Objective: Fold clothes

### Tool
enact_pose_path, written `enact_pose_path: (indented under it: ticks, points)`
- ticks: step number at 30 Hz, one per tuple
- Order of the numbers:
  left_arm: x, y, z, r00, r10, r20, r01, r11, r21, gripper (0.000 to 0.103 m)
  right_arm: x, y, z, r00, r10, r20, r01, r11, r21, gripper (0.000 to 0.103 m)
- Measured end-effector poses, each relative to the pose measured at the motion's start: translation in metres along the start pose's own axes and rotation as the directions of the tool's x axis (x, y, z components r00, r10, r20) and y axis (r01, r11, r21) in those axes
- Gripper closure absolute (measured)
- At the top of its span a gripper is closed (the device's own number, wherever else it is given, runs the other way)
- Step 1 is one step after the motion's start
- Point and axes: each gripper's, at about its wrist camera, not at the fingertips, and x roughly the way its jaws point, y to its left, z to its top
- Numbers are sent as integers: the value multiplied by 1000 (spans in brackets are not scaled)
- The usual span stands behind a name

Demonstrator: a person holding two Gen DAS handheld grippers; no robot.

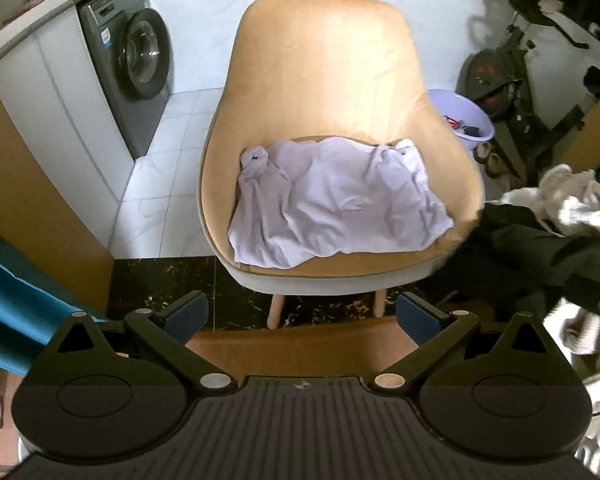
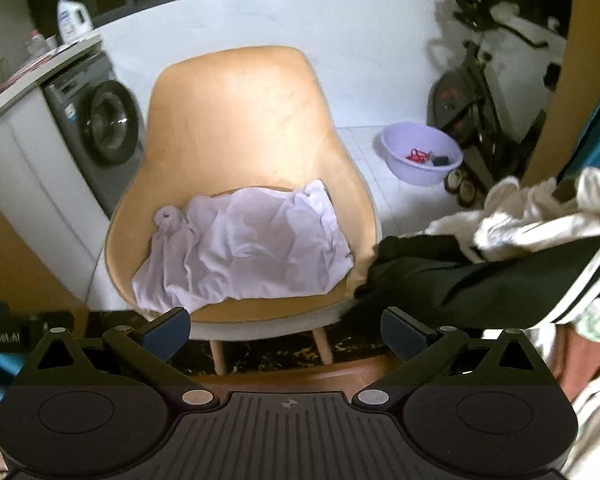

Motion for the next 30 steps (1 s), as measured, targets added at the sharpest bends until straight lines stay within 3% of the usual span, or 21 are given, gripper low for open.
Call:
enact_pose_path:
  ticks: [4,8,14,21,30]
  points:
    - [-25,-8,-7,1000,-12,2,12,1000,-11,0,-30,2,0,1000,3,-7,-4,1000,-20,1]
    - [-42,-18,-17,1000,-20,-6,19,998,-60,0,-48,-1,-4,999,36,8,-36,999,39,1]
    - [-61,-41,-30,996,87,3,-86,993,-79,0,-62,-20,-17,998,58,-2,-57,996,74,1]
    - [-61,-56,-45,995,95,-34,-98,989,-108,0,-70,-36,-23,999,51,15,-52,997,53,1]
    - [-55,-58,-61,993,62,-99,-77,984,-161,0,-69,-29,-29,997,65,-28,-66,997,-27,1]
